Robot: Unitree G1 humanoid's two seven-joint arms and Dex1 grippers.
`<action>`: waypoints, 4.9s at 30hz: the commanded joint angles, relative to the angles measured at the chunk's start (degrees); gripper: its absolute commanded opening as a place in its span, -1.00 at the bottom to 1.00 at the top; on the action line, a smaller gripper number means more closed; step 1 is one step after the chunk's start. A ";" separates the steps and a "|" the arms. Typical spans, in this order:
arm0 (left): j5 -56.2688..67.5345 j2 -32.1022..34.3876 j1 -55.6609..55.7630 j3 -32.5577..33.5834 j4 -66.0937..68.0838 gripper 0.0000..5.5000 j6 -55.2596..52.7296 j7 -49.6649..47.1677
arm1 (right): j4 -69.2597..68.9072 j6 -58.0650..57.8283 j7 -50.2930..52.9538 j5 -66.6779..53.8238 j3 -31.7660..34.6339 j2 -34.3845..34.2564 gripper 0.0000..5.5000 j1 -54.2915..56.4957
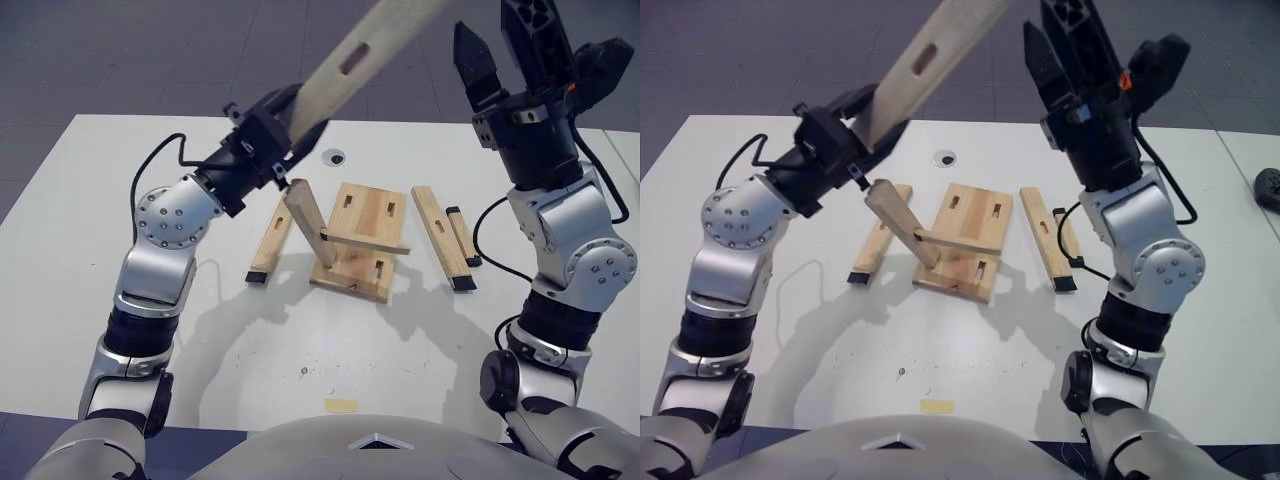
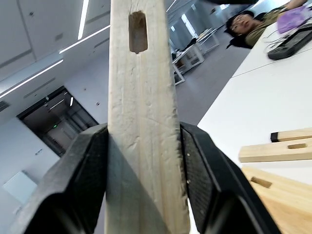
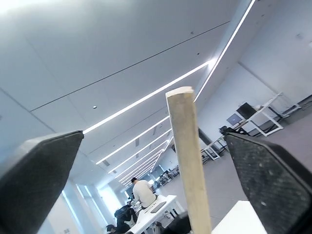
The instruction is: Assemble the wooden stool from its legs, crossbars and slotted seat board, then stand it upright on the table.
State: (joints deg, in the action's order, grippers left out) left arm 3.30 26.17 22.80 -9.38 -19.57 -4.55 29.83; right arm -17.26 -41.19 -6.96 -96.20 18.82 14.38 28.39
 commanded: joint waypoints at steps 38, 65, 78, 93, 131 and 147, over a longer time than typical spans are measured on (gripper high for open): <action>4.30 -3.53 -0.74 0.62 -3.92 -0.07 -5.09 2.56 | -1.51 9.92 -5.06 17.34 -2.74 -2.52 -0.62 0.06; 35.62 10.13 3.06 -0.02 1.15 0.62 -32.35 32.77 | 7.80 17.46 -2.15 31.95 5.81 2.16 -0.63 0.04; 31.10 6.30 -2.00 -0.19 -6.38 -0.14 -28.41 24.52 | 6.12 19.05 -8.68 44.91 2.35 7.27 -0.63 -7.84; 20.40 -6.67 -7.09 -4.39 -4.35 -0.25 -27.29 0.15 | 3.78 26.67 -14.72 59.00 -1.62 5.26 -0.63 -21.52; 16.90 -9.31 -9.61 -7.86 -2.91 -0.25 -26.39 -1.48 | 2.39 34.70 -19.15 75.96 -17.29 1.47 -0.63 -21.30; 15.49 -8.89 -10.18 -8.37 -1.21 -0.25 -24.79 -1.36 | -1.06 22.93 -17.77 66.19 -13.65 1.19 -0.63 -19.86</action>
State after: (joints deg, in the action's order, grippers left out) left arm 20.57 16.43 15.25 -15.58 -25.19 -25.49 28.38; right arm -16.47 -15.10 -22.99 -25.67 6.64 16.86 7.30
